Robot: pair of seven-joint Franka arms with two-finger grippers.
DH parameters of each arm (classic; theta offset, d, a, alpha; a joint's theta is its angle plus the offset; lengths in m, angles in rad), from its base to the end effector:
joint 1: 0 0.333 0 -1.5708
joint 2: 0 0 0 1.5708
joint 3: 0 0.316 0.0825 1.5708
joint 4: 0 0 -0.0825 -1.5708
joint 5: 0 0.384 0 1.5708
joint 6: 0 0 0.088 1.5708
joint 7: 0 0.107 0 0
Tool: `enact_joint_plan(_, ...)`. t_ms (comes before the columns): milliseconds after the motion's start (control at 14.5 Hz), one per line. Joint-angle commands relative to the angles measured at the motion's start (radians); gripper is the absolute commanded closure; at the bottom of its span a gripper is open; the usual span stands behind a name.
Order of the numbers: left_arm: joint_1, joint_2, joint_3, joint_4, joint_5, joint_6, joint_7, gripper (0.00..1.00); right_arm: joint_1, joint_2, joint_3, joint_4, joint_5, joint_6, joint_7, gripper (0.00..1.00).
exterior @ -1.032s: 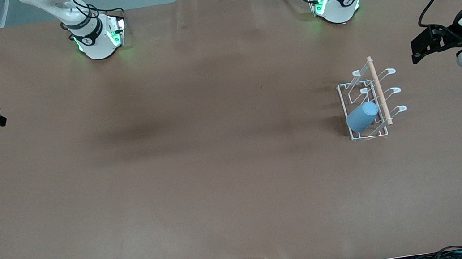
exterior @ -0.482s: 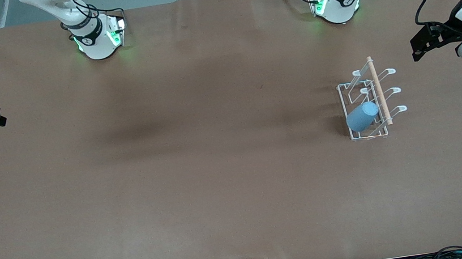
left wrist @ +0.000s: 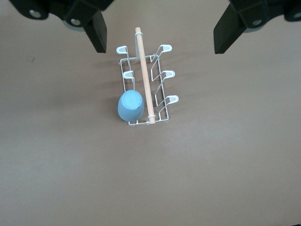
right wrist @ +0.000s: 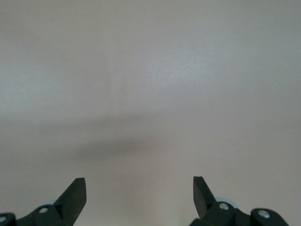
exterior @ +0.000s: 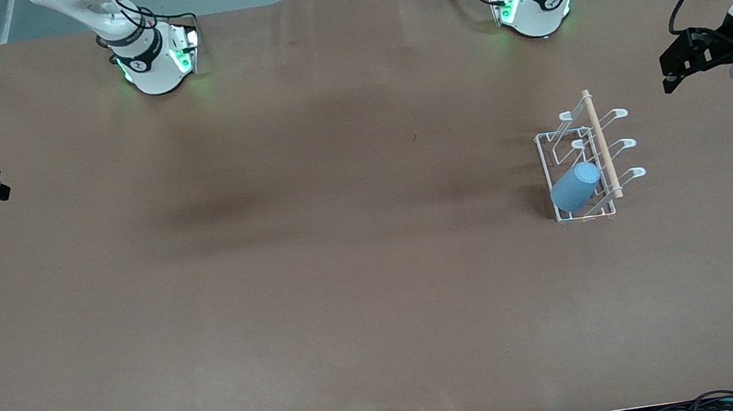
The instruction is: Hang cup on cup holder
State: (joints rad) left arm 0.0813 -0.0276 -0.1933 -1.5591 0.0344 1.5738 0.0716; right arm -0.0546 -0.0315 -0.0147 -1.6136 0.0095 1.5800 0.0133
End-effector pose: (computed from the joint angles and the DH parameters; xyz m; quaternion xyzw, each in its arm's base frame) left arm 0.5436 -0.0591 0.6453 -0.9954 0.0913 -0.0213 0.0194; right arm 0.5439 -0.0369 0.6224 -0.9991 0.0413 0.0009 0.0050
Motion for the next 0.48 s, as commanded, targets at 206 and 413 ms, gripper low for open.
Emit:
enact_joint_plan(206,0.006,-0.025,-0.012,0.014,-0.016,-0.101,-0.109,0.00,0.002,0.004,0.002,0.015,-0.019,-0.011,0.008,0.00)
enact_joint_plan(413,0.002,-0.020,-0.015,0.014,-0.014,-0.101,-0.187,0.00,0.002,0.004,0.002,0.015,-0.019,-0.011,0.008,0.00)
